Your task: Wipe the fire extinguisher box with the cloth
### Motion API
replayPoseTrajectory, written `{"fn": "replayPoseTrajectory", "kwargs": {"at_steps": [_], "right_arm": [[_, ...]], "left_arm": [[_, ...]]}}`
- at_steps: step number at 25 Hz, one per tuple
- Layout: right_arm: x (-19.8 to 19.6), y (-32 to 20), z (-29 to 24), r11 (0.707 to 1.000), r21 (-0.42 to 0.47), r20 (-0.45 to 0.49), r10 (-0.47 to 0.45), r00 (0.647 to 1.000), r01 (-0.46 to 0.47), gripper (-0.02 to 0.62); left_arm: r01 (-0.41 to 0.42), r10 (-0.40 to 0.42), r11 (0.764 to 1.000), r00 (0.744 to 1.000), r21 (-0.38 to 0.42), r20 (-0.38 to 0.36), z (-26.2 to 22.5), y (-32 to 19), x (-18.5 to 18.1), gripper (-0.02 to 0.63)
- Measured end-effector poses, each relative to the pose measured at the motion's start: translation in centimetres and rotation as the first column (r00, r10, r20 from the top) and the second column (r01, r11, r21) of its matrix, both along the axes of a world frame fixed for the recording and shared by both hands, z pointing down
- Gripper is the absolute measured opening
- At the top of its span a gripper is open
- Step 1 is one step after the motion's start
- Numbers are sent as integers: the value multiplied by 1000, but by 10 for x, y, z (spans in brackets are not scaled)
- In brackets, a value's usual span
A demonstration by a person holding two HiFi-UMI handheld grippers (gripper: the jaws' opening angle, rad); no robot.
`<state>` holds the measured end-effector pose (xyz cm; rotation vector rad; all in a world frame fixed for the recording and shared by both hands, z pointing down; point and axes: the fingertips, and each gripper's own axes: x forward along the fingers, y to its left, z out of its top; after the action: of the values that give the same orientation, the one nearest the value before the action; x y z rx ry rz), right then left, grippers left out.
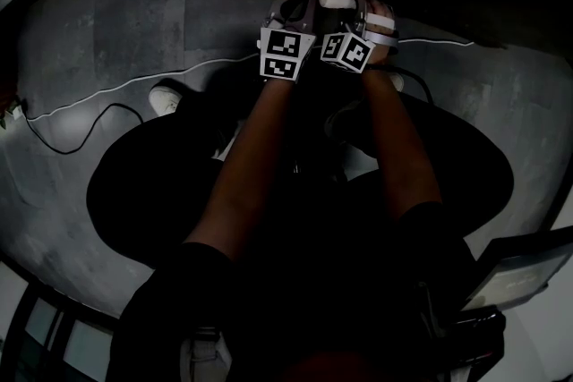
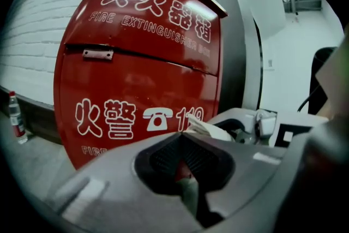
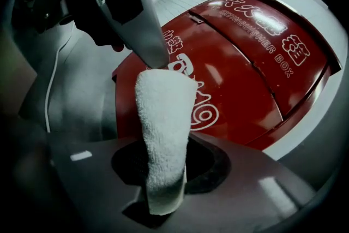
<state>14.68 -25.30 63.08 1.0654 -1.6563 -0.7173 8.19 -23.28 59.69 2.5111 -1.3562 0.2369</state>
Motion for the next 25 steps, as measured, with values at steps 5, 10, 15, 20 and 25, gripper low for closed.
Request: {"fn": "replayPoseTrajectory", "kwargs": {"at_steps": [5,10,15,20,25], "right_arm": [[8,-1,22,999,-33,-12,26,1000,-27,121],[6,0,20,999,-13,16,47,999,-47,123],[5,-1,22,999,-5,31,44,999,-44,123],[9,2,48,995,-75,17,61,998,-59,115],[10,-1,51,995,-60,20,80,997,-79,118]], "left_arm": [[-11,11,1000,1000,-21,3,8,0,-1,0],[-17,18,999,1000,-50,21,27,4,-3,0],[-26,29,997,999,-77,33,43,7,2,0],[-32,34,996,999,-82,32,46,6,4,0],[-25,28,996,999,-90,35,50,5,-1,0]]}}
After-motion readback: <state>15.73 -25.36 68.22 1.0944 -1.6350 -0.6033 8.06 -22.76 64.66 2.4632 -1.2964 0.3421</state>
